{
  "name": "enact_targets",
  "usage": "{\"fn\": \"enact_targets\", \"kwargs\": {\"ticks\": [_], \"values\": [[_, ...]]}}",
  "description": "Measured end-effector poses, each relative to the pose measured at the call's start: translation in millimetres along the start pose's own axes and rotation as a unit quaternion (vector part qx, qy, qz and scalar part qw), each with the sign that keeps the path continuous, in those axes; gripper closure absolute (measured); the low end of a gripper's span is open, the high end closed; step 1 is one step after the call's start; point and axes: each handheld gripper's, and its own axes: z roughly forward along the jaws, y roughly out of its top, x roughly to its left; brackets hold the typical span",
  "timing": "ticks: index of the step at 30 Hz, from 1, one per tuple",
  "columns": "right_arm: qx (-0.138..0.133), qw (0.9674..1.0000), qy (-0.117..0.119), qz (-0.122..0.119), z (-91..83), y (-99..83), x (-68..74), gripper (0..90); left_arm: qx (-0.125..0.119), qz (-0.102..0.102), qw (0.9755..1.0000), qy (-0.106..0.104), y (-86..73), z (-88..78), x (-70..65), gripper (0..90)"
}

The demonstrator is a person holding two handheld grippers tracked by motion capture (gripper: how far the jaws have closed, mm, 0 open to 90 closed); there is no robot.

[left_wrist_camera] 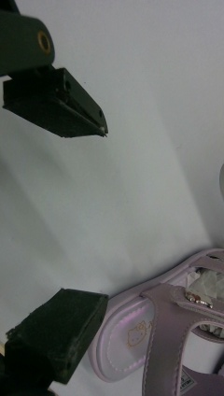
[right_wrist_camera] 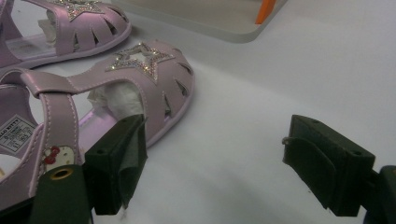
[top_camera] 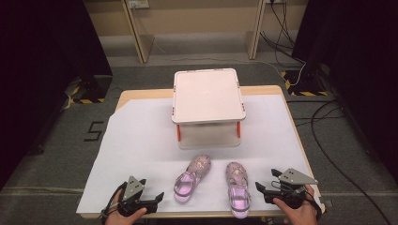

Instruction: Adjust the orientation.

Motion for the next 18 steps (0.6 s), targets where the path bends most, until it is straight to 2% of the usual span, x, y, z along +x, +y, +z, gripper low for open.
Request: {"fn": "enact_targets", "kwargs": {"ticks": [7,12,18], "values": [[0.001,1.0,-0.004,-0.002,-1.1,-0.8,-1.5,21.4,-0.006,0.001,0.9999,-0.008,4.3,1.3,-1.3,15.2],[-0.001,1.0,-0.005,-0.002,-0.7,-0.9,-1.7,21.7,-0.025,-0.004,0.9996,-0.014,12.9,0.9,-2.8,15.1],[0.0,1.0,-0.005,-0.003,-0.3,-1.1,-1.8,22.1,-0.038,0.012,0.9989,-0.026,28.0,2.4,-7.2,15.7]]}}
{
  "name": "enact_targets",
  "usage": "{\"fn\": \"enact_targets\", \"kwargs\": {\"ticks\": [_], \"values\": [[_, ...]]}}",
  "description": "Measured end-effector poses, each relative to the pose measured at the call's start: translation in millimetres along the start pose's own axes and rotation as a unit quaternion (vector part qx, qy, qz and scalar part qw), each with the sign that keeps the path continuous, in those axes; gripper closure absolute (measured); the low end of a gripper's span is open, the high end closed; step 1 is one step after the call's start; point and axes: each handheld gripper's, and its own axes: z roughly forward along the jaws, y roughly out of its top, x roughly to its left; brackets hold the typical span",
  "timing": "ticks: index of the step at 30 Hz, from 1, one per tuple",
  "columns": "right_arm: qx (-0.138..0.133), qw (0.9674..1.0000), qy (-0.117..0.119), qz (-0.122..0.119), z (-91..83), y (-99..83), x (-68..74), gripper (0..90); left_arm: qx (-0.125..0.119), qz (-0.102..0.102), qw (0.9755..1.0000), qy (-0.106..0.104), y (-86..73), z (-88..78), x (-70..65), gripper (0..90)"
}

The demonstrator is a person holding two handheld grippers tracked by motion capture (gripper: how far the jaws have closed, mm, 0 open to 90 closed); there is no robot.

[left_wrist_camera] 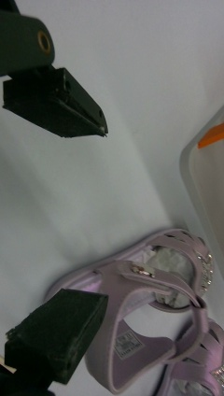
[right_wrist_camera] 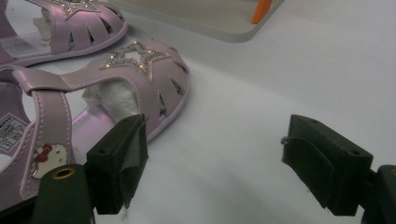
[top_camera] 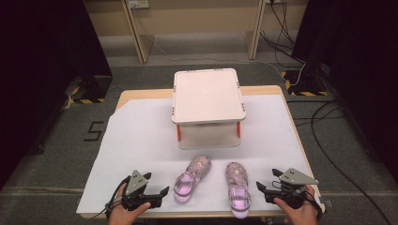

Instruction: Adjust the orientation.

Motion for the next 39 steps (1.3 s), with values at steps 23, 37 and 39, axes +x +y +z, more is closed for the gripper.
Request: {"fn": "enact_targets", "kwargs": {"ticks": [23,37,39], "values": [[0.006,0.9999,0.005,-0.008,1.6,-0.5,0.8,23.0,0.011,0.118,0.9908,-0.066,43.2,32.3,-30.4,63.7],[0.01,0.9998,0.012,-0.013,3.5,-0.3,2.7,23.2,0.016,0.138,0.9885,-0.059,43.0,53.5,-30.0,81.5],[0.01,0.9998,0.013,-0.014,3.3,0.1,2.9,23.3,0.008,0.136,0.9894,-0.049,42.8,52.8,-32.2,83.2]]}}
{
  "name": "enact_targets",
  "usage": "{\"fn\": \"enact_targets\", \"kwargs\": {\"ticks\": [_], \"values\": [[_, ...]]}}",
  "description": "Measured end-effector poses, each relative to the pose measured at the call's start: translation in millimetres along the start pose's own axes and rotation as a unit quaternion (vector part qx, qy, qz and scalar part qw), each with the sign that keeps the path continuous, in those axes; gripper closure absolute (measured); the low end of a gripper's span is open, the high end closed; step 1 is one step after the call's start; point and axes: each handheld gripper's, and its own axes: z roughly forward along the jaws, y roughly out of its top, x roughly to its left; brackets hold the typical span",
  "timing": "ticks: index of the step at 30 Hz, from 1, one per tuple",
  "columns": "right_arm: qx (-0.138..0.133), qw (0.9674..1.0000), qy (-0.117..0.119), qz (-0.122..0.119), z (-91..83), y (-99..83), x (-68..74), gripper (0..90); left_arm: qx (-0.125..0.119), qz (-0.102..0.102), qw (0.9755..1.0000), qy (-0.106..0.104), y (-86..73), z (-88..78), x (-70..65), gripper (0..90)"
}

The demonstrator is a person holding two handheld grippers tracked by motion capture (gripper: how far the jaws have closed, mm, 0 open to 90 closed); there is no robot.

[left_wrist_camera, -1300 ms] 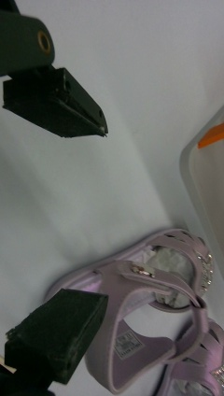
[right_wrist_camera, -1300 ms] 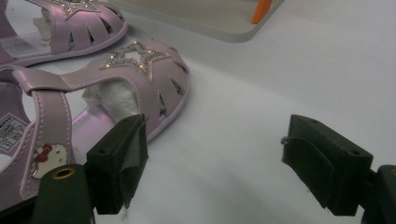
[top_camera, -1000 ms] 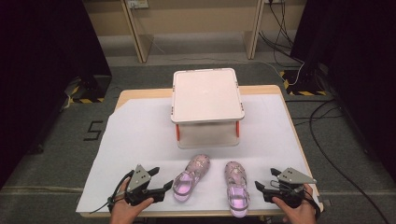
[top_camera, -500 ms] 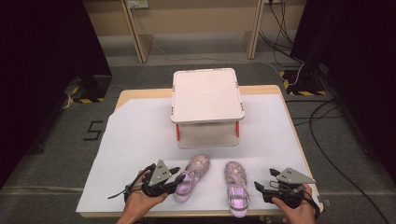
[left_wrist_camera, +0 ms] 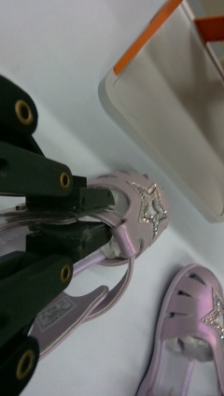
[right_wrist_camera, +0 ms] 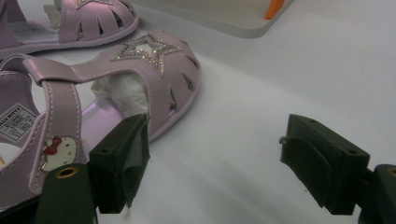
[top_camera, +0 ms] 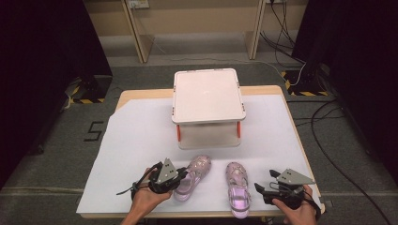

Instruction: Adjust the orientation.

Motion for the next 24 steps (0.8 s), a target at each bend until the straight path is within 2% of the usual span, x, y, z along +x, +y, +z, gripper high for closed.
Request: {"fn": "enact_targets", "kwargs": {"ticks": [7,9,10,12,14,16,17,20,23,24], "values": [[0.001,1.0,0.001,-0.001,-0.1,-0.1,-0.5,23.3,-0.018,-0.019,0.9991,0.034,-0.1,-4.0,-4.1,84.1],[0.002,1.0,0.001,-0.002,0.0,-0.2,-0.4,23.3,-0.026,-0.022,0.9982,0.048,0.0,-6.4,-3.3,84.1],[0.001,1.0,0.002,-0.004,0.5,-0.1,-0.5,23.3,-0.034,-0.023,0.9972,0.063,0.2,-10.0,-2.0,84.1],[0.001,1.0,0.002,-0.005,0.6,0.0,-0.5,23.3,-0.043,-0.019,0.9965,0.07,0.5,-11.2,-0.3,84.2],[0.001,1.0,0.002,-0.005,0.4,0.1,-0.1,23.3,-0.044,-0.03,0.9955,0.078,-0.3,-13.8,1.1,84.1],[0.001,1.0,0.002,-0.004,0.5,0.0,0.0,23.3,-0.045,-0.028,0.9948,0.087,-1.4,-14.5,3.9,84.1],[0.001,1.0,0.003,-0.005,0.8,0.0,-0.2,23.3,-0.041,-0.037,0.9943,0.091,-2.7,-14.2,3.3,84.1],[0.003,1.0,0.003,-0.005,1.0,-0.2,0.4,23.3,-0.027,-0.045,0.9948,0.087,-6.2,-11.6,3.4,83.9],[0.003,1.0,0.004,-0.007,1.4,-0.2,0.6,23.2,-0.013,-0.061,0.9955,0.071,-8.8,-9.1,0.4,82.4],[0.003,1.0,0.005,-0.007,1.6,-0.3,0.6,23.2,-0.016,-0.069,0.9953,0.066,-9.1,-9.4,-0.6,80.8]]}}
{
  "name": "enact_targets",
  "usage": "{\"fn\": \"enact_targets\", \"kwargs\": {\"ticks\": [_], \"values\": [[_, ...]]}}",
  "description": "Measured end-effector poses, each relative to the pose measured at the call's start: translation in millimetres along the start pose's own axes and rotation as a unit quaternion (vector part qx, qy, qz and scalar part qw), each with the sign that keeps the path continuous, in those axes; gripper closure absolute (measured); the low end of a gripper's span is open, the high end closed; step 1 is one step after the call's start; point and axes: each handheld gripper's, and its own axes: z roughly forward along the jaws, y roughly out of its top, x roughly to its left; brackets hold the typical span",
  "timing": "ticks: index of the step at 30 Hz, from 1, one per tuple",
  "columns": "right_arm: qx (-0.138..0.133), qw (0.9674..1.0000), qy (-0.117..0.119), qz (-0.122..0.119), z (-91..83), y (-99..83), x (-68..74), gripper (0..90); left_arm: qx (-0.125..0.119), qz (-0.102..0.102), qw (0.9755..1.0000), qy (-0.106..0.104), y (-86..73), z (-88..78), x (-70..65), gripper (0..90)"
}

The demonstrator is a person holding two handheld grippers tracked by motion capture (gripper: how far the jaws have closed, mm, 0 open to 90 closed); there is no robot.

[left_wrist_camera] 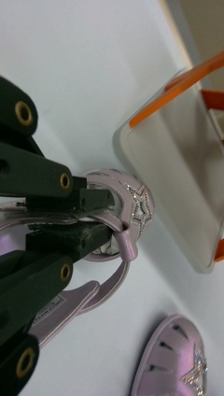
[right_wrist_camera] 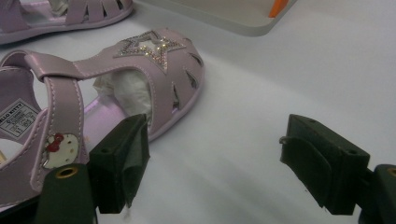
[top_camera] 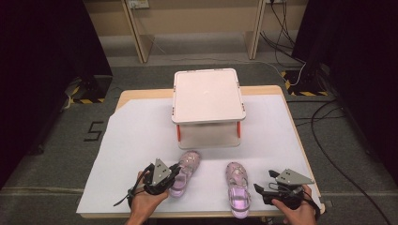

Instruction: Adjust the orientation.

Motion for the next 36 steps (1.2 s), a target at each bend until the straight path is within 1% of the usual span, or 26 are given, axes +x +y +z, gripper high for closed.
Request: {"fn": "enact_targets", "kwargs": {"ticks": [2,5,6,8,10,12,15,18,19,22,27,31,33,36], "values": [[0.002,1.0,-0.001,0.0,0.0,0.0,0.0,23.2,0.0,-0.01,0.9999,-0.011,0.5,-1.8,0.1,74.2],[0.003,1.0,0.0,0.002,0.1,-0.1,0.5,23.2,0.004,-0.012,0.9998,-0.012,-1.2,-3.8,0.7,69.0],[0.001,1.0,0.001,0.0,0.4,-0.1,0.4,23.2,0.007,-0.015,0.9998,-0.012,-2.2,-4.6,1.2,67.1],[0.003,1.0,0.0,0.001,0.5,-0.2,0.9,23.2,0.006,-0.03,0.9994,-0.014,-3.6,-7.3,2.3,61.2],[0.003,1.0,0.0,-0.002,1.3,-0.4,0.6,23.2,0.003,-0.031,0.9994,-0.017,-3.4,-11.6,3.0,57.8],[0.003,1.0,0.0,-0.002,1.5,-0.4,0.6,23.2,-0.006,-0.036,0.9992,-0.016,-2.7,-16.2,3.1,56.4],[0.003,1.0,0.0,-0.002,1.6,-0.4,0.6,23.2,-0.011,-0.036,0.9991,-0.017,-2.0,-22.0,3.0,52.7],[0.003,1.0,-0.001,-0.002,1.5,-0.5,0.6,23.2,-0.01,-0.035,0.9992,-0.018,-2.7,-24.9,3.1,50.9],[0.003,1.0,-0.001,-0.001,1.6,-0.5,0.4,23.2,-0.01,-0.039,0.999,-0.022,-4.1,-27.7,3.0,48.6],[0.003,1.0,0.0,-0.001,1.6,-0.5,0.4,23.2,-0.009,-0.043,0.9987,-0.027,-5.8,-29.9,2.4,47.0],[0.004,1.0,0.0,-0.001,1.6,-0.5,0.6,23.2,-0.007,-0.04,0.9986,-0.035,-7.8,-36.0,1.3,44.9],[0.004,1.0,0.002,-0.001,2.2,-0.7,0.7,23.2,-0.002,-0.034,0.9986,-0.042,-8.1,-44.3,-1.0,44.6],[0.005,1.0,0.001,-0.001,2.0,-0.6,0.9,23.2,0.003,-0.033,0.9983,-0.048,-9.9,-49.0,-2.0,44.5],[0.006,1.0,0.002,-0.002,2.1,-0.7,1.1,23.2,0.004,-0.035,0.9976,-0.059,-14.1,-53.6,-3.7,43.9]]}}
